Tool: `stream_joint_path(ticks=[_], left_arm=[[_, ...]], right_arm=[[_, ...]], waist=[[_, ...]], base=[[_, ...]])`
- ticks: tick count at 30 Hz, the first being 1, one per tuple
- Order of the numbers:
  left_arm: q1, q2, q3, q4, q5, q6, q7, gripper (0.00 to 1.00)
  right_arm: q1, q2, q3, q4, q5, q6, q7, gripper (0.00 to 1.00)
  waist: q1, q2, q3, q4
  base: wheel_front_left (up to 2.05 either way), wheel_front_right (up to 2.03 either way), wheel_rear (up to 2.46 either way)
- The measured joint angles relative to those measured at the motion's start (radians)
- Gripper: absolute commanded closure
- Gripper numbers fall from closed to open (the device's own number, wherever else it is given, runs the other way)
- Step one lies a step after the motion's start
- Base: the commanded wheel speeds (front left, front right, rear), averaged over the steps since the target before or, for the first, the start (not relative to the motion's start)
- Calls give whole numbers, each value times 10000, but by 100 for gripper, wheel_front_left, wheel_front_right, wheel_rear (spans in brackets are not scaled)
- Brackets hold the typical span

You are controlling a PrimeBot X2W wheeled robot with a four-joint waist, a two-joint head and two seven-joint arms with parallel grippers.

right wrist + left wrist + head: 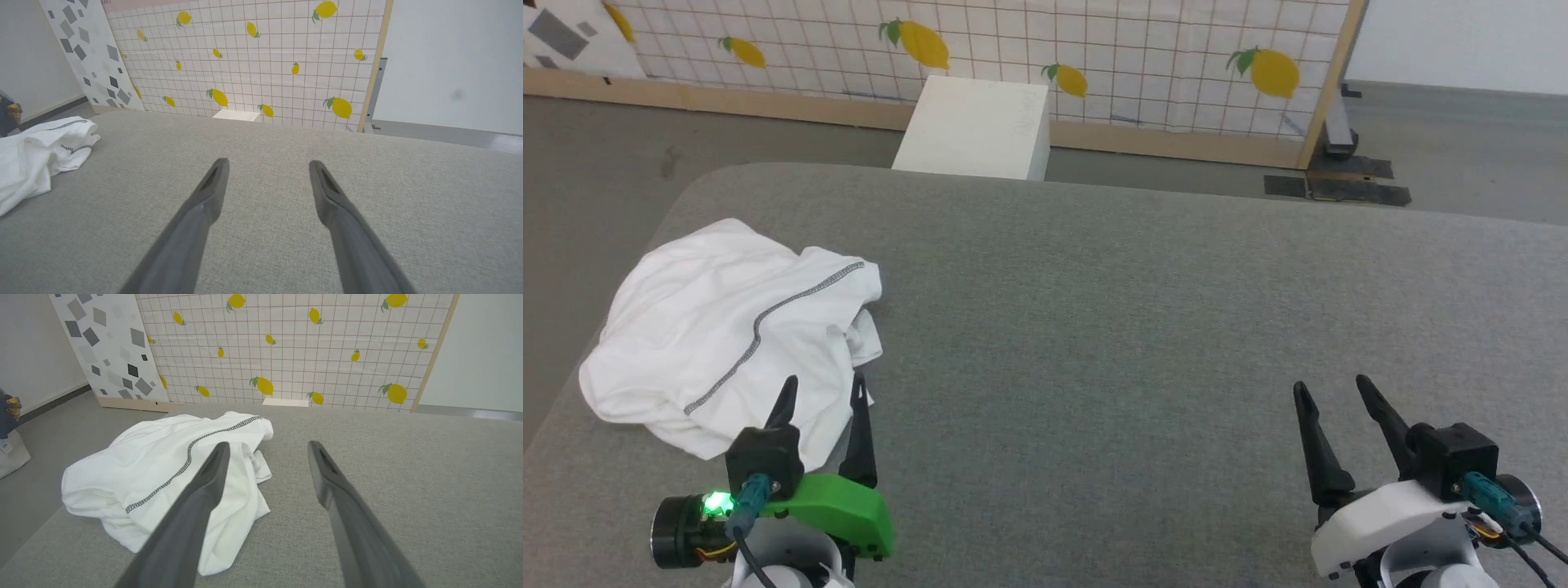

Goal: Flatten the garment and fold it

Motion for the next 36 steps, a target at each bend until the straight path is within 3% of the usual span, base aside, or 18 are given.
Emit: stream_joint_path(ticks=[36], left_arm=[[105,0,-123,359,-393,305,-731,0]], right_arm=[[35,2,50,792,700,0,-775,0]], waist=[[0,0,118,1806]], base=[[0,0,0]])
